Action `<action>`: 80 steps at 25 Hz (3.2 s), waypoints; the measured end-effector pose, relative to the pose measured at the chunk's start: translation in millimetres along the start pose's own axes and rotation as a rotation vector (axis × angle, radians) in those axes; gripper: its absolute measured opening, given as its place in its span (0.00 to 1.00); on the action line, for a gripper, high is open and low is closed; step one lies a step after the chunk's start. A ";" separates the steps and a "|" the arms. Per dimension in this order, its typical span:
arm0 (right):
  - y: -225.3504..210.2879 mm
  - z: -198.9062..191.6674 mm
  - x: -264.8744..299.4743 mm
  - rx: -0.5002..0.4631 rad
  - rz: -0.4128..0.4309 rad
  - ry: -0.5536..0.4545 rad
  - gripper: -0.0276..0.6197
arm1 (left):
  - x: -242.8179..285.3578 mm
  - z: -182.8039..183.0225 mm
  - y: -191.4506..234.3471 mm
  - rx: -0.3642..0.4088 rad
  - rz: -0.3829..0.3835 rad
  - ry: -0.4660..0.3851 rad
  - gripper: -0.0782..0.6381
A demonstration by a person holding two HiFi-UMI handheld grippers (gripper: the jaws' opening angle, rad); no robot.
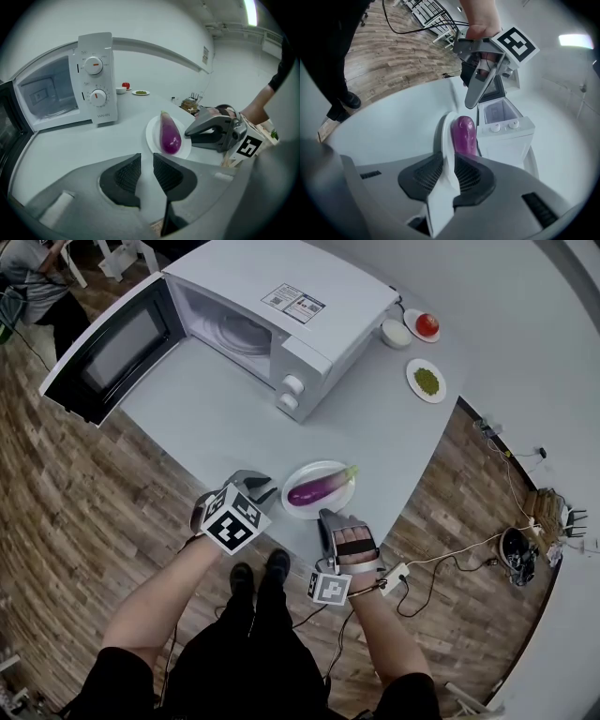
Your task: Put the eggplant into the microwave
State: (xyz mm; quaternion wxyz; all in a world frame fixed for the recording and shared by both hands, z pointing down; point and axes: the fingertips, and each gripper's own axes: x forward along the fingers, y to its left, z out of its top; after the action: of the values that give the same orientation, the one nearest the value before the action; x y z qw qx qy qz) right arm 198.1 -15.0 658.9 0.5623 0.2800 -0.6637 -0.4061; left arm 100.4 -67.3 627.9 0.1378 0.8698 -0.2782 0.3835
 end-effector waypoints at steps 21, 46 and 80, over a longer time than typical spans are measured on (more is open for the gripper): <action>-16.8 4.3 7.0 -0.070 -0.092 -0.031 0.07 | -11.0 -9.0 5.6 -0.016 0.076 0.007 0.22; -41.5 53.6 2.2 -0.088 -0.214 0.000 0.07 | -50.1 -41.5 31.3 0.005 0.090 -0.033 0.22; -188.2 198.7 34.0 -0.168 -0.358 -0.199 0.07 | -168.1 -56.2 140.1 -0.106 0.281 -0.097 0.22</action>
State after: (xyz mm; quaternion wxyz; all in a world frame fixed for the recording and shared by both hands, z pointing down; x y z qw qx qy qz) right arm -18.5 -95.2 508.4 0.4342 0.3044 -0.6195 -0.5788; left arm -108.0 -91.3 544.2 0.1151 0.8314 -0.4233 0.3412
